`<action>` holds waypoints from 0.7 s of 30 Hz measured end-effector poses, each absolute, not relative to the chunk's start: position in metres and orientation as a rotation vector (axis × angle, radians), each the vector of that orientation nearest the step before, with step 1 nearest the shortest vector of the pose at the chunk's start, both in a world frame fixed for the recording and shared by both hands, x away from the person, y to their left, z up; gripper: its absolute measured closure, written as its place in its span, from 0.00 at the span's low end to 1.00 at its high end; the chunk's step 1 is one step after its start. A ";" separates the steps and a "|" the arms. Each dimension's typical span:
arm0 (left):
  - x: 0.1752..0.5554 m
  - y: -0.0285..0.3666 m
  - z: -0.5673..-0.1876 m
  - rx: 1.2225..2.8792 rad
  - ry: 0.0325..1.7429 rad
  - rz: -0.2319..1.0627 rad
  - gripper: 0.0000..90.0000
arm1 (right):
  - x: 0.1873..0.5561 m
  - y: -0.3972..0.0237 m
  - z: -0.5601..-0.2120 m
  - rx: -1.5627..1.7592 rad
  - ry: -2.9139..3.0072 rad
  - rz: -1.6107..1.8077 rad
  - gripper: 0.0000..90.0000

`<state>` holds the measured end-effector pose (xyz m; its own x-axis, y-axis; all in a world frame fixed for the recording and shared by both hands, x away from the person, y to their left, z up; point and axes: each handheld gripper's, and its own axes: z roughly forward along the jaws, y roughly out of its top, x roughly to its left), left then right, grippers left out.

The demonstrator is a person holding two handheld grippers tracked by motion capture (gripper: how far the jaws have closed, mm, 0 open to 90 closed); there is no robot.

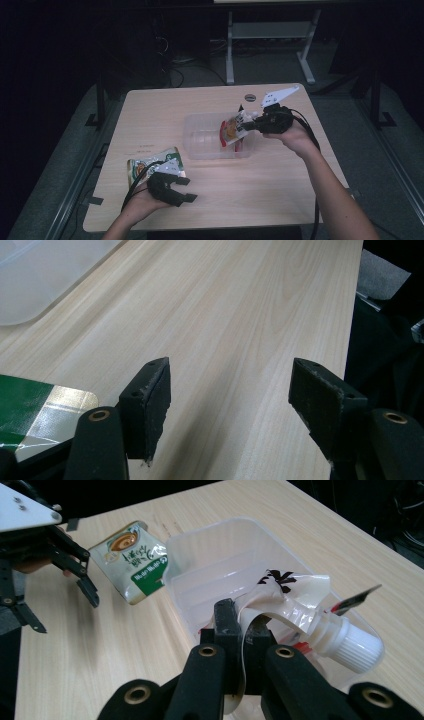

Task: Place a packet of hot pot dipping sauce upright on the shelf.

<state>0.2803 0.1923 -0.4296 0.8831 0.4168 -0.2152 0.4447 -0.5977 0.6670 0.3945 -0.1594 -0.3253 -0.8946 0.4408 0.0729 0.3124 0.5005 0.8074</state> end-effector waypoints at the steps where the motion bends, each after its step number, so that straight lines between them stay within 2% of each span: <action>1: 0.280 0.192 -0.430 2.284 0.616 -0.047 0.37 | 0.394 -0.159 -0.325 0.656 2.595 1.352 0.99; 21: 0.280 0.192 -0.431 2.281 0.614 -0.055 0.36 | 0.409 -0.134 -0.343 0.672 2.645 1.273 0.98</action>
